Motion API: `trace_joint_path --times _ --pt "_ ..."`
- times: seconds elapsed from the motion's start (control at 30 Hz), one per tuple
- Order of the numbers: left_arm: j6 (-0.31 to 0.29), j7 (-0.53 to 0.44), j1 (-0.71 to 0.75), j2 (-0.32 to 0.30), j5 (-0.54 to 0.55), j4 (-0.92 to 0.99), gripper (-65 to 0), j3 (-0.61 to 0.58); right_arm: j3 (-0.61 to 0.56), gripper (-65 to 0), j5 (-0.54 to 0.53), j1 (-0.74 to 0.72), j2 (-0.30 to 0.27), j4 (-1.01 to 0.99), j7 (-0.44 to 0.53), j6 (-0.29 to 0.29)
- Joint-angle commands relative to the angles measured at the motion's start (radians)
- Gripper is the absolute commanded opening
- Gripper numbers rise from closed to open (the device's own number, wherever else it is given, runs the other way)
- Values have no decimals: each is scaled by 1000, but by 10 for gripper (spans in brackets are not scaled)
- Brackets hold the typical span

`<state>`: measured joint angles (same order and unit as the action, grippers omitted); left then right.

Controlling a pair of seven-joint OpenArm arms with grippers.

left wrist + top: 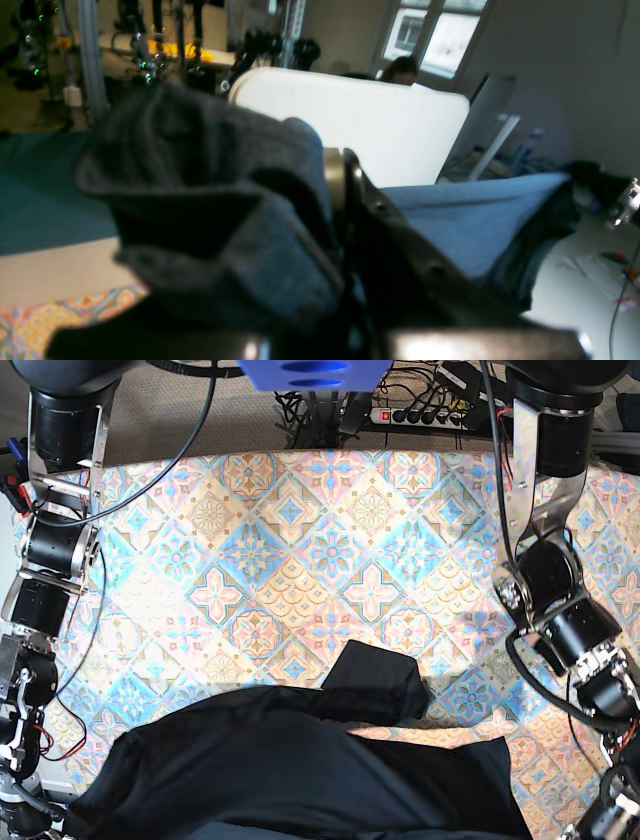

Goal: Layout the t-shirt on the table in an organized manner, then fold the t-shirt properly
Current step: 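Lower the held shirt back onto the table with both grippers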

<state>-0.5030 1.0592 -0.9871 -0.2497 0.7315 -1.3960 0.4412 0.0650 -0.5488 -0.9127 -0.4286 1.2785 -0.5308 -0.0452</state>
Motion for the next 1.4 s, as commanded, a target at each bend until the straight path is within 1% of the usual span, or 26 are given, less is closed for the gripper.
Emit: trace_joint_path --times 0.0,0.13,0.23,0.27,0.33,0.43,0.47,0.53,0.6,0.67,0.7,0.77,0.9,0.93,1.03,1.1,1.2,1.23,1.3,1.37 --pt "5 -63 -45 -33 7 4 -650 5 5 -650 5 -52 -13 8 48 3" --pt "2 -70 -51 -75 9 137 -650 5 3 -650 14 -53 -9 -44 50 3" --pt "0 -124 -45 -90 7 197 -650 5 3 -650 14 -52 -8 -56 50 3" --pt "0 -139 -45 -104 7 226 -650 5 0 -650 16 -52 -8 -56 50 3" --pt "0 -156 -46 -122 7 289 -650 5 -31 -650 19 -52 -3 -56 50 3" --pt "0 -198 -46 -132 7 356 -650 -2 -77 -650 19 -52 24 -56 51 3" --pt "2 -213 -48 -133 7 373 -650 -22 -87 -650 19 -52 32 -56 51 3" --pt "5 -250 -49 -147 9 401 -650 -75 -103 -650 19 -52 61 -67 51 3" --pt "5 -293 -51 -155 9 427 -650 -124 -110 -650 20 -52 110 -89 51 3" --pt "7 -317 -52 -159 9 445 -650 -147 -110 -650 20 -52 164 -121 54 3" --pt "7 -320 -52 -159 9 447 -650 -149 -110 -650 20 -52 175 -135 59 3" --pt "7 -319 -52 -158 9 447 -650 -149 -112 -650 20 -52 176 -153 77 3" --pt "7 -319 -43 -161 9 447 -650 -150 -112 -650 20 -47 176 -142 68 3" --pt "7 -319 -40 -161 7 447 -650 -150 -112 -650 19 -24 178 -142 56 3" --pt "7 -319 -9 -161 9 447 -650 -150 -113 -637 19 109 178 -136 10 3" --pt "7 -319 1 -161 9 447 -650 -150 -169 -610 19 192 185 -118 -15 3" --pt "7 -319 33 -158 12 447 -650 -149 -345 -576 25 306 222 -89 -13 6" --pt "7 -319 37 -158 12 447 -650 -149 -410 -570 43 343 238 -86 -5 6" --pt "7 -319 61 -156 13 447 -650 -149 -518 -565 134 407 259 -86 30 8" --pt "7 -319 70 -155 13 447 -650 -149 -558 -564 246 452 273 -86 42 9"
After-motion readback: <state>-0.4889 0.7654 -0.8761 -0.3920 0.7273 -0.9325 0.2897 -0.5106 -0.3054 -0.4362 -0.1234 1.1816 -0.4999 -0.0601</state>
